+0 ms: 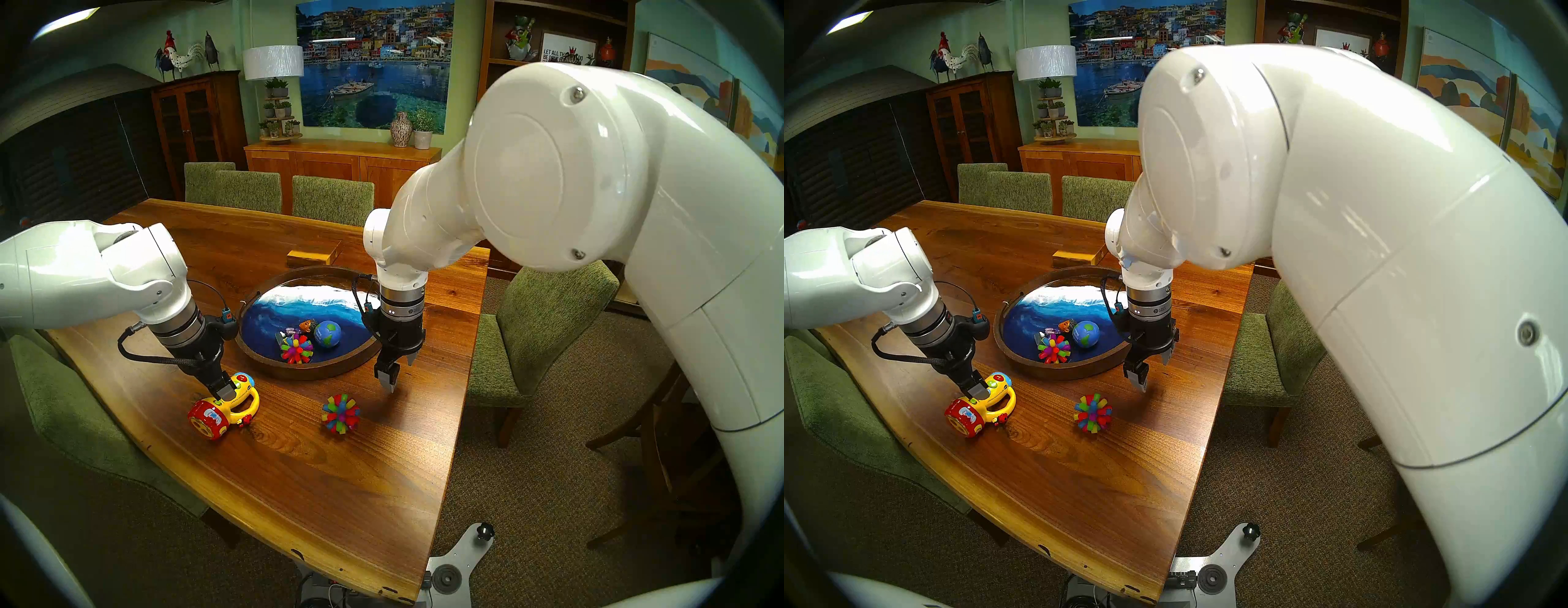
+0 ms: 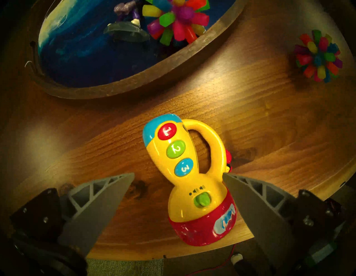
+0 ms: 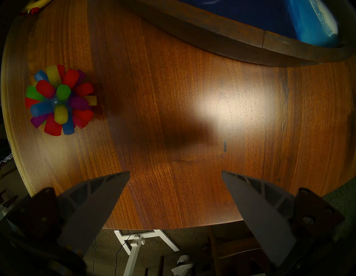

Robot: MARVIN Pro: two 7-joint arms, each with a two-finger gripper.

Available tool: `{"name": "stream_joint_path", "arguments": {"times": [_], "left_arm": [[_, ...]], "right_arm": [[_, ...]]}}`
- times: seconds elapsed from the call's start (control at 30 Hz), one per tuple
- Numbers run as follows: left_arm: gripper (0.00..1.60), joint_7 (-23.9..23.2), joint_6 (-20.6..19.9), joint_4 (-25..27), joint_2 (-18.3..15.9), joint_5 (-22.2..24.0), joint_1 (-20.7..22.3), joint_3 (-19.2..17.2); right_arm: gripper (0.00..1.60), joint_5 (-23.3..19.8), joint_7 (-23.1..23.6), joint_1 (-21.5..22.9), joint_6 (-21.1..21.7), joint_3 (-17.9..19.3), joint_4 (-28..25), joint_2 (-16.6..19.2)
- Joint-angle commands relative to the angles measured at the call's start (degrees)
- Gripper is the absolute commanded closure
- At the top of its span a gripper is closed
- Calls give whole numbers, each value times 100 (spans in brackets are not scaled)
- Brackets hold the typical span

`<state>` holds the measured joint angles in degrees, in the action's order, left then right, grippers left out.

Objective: Put toys in center tray

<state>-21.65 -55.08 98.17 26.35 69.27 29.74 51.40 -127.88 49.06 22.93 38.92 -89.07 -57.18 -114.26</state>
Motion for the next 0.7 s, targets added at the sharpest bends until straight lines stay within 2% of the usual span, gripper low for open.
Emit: {"name": "stream_joint_path", "arguments": {"times": [0.0,0.23,0.6,0.67], "left_arm": [[0,379,8,-266,378,383,-328,-197],[0,522,8,-562,545,681,-628,-203],[0,475,36,-678,588,715,-769,-154],[14,470,47,-685,593,710,-788,-150]], "right_arm": [[0,-5,3,151,0,1,67,12],[0,-5,2,151,0,2,66,12],[0,-4,2,152,0,3,66,12],[0,-4,2,151,0,2,66,12]]}}
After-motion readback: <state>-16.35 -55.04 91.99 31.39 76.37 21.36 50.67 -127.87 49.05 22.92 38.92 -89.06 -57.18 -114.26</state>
